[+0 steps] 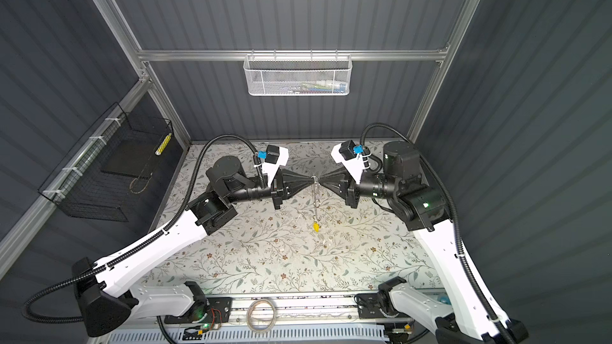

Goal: Attach keys to a key ring
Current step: Insert the key into the keyring.

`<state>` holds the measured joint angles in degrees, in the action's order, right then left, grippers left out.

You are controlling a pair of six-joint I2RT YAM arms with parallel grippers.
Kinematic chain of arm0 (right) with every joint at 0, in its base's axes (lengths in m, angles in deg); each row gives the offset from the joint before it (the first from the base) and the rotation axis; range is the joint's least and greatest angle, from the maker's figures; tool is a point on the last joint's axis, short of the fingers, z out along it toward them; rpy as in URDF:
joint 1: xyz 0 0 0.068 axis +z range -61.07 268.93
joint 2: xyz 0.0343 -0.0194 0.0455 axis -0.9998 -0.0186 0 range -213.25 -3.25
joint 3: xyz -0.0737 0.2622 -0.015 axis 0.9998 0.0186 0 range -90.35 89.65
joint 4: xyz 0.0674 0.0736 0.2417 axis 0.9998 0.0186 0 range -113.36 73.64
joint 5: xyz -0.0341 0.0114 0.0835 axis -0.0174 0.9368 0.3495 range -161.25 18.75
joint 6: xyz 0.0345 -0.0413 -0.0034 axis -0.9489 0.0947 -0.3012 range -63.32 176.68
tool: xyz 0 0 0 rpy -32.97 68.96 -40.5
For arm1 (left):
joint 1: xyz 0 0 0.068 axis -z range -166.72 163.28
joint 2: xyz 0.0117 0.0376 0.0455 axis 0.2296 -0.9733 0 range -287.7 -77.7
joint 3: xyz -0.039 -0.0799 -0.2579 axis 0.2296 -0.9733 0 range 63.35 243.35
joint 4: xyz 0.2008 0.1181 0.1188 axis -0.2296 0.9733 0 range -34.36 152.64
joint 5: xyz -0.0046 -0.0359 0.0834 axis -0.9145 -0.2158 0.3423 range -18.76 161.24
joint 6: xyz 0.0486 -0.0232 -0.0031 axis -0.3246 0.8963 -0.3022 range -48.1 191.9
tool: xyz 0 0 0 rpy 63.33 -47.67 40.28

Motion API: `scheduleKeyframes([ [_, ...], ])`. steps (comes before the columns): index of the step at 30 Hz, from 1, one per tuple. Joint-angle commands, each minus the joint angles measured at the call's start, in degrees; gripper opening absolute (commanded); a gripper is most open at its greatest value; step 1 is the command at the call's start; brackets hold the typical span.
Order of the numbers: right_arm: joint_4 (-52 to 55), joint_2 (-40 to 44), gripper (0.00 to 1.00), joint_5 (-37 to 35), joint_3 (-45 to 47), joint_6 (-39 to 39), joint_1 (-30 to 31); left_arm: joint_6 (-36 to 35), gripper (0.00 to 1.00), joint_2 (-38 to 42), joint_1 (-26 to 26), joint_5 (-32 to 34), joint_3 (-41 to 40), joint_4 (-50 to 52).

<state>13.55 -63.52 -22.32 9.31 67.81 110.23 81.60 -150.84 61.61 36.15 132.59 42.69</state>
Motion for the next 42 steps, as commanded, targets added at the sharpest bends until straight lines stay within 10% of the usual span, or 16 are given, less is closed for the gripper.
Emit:
scheduleKeyframes([
  [1, 0.28, -0.35, 0.13, 2.55, 0.0, -0.04, -0.13, 0.15, 0.0, -0.5, 0.31, -1.47, 2.41, -1.64],
  [40, 1.5, -2.57, 0.0, 1.85, -2.59, 0.47, 1.54, -0.57, 0.0, -2.9, 0.31, 1.39, 4.77, 4.66],
  [42, 4.98, -3.48, 0.0, -1.61, -4.51, 1.76, 1.58, -2.43, 0.18, -2.33, 0.33, 5.32, 5.74, 9.05],
])
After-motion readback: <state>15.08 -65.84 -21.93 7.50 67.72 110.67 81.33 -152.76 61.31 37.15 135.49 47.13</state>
